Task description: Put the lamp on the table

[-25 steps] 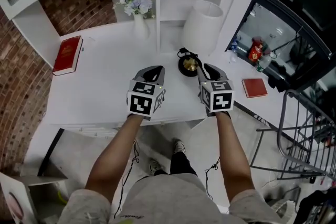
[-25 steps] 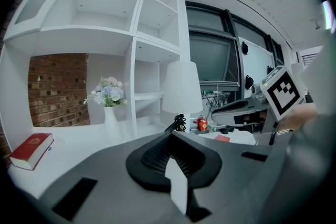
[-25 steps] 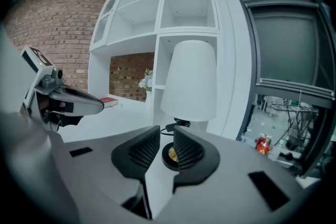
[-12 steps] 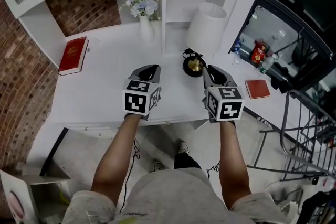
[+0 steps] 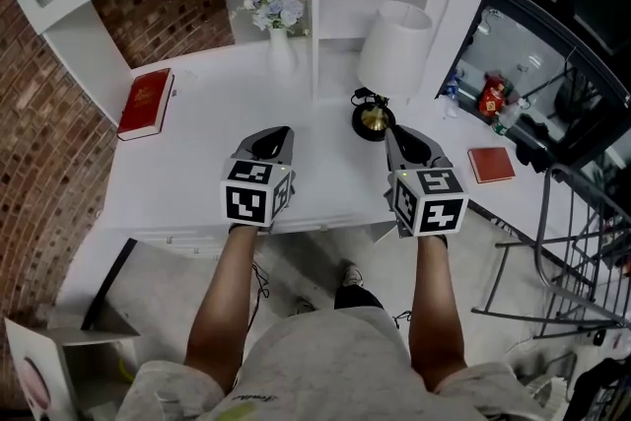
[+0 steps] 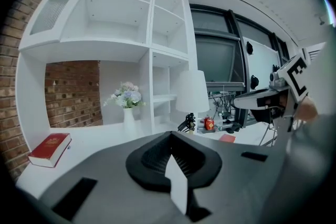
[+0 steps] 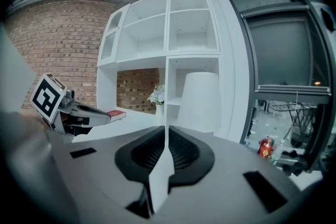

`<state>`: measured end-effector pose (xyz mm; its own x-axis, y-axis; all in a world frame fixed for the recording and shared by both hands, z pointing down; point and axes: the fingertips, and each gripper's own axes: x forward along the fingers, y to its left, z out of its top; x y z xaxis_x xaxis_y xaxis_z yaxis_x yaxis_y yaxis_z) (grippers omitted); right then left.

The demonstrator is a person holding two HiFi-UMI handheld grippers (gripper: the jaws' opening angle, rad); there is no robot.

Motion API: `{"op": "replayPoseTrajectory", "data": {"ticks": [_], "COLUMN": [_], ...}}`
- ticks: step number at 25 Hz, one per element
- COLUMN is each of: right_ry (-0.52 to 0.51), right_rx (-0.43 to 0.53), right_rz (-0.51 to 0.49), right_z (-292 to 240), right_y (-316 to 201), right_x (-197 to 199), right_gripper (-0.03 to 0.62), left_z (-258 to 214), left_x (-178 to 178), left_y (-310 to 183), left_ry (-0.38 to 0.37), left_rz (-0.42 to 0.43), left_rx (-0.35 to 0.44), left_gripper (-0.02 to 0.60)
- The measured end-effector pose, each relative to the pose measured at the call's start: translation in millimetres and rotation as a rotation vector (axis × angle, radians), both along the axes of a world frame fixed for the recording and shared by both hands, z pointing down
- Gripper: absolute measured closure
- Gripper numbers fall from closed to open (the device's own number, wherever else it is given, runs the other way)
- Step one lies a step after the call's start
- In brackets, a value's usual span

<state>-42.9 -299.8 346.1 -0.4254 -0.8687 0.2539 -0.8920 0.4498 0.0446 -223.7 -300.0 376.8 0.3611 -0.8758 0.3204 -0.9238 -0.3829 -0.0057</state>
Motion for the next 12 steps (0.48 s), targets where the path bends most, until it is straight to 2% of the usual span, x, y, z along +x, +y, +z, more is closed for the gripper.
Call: {"op": "replayPoseTrajectory", "data": {"ticks": [12], "right_ry": [-0.017], "right_rx": [0.008], "right_rz": [-0.02], "right_z": [3], "right_y": [12], "right_x": [-11], "right_gripper": [0.589], "left_z": [-2], "left_x": [-17], "left_y": [13], "left_ry": [-0.018], "left_rz": [-0.002], "left_rx": [-0.001], "left_gripper": [0.588]}}
